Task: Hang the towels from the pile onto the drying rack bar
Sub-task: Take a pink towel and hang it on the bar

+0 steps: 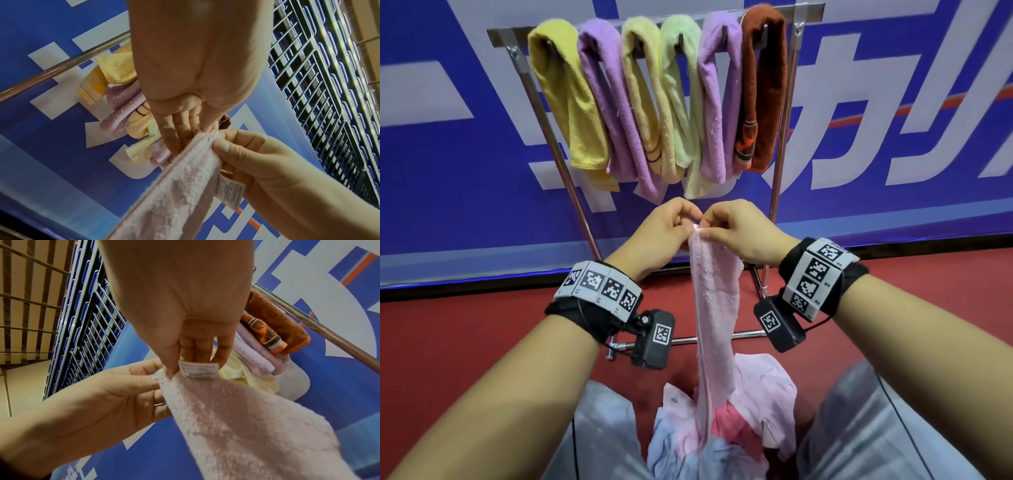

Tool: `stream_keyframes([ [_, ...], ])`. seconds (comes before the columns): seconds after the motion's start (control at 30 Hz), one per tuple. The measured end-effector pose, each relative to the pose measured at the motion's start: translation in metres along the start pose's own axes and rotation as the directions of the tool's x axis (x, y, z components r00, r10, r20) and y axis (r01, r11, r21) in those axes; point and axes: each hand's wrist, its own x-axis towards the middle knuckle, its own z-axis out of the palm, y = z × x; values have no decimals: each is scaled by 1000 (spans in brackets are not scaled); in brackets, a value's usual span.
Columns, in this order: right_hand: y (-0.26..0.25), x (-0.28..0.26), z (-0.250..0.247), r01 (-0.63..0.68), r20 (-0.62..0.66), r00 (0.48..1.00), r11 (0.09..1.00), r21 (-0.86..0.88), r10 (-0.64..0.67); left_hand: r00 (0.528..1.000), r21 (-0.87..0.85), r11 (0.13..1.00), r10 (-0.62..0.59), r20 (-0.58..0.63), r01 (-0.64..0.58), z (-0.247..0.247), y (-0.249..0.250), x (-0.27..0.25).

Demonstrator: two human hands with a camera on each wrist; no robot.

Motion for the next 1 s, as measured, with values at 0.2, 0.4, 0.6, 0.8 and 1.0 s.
stream_keyframes([
  [0.2, 0, 0, 5, -3, -46, 999, 1000, 20, 4, 1000, -12, 1000, -12, 4, 12, 4, -2, 0],
  [0.4, 4, 3, 9, -31, -76, 997, 999, 34, 34, 998, -20, 1000, -2, 56, 3, 1, -1, -3],
  [0.6, 5, 2, 16, -43, -100, 994, 994, 100, 53, 997, 55, 997, 45, 67, -49, 0, -2, -6],
  [0.8, 4, 0, 17, -31, -88, 995, 991, 131, 43, 997, 101, 992, 66, 44, -70, -3, -6, -5],
  [1.0, 0, 1, 14, -45, -54, 997, 986, 158, 54, 992, 228, 970, 103, -68, -85, -7, -3, -1],
])
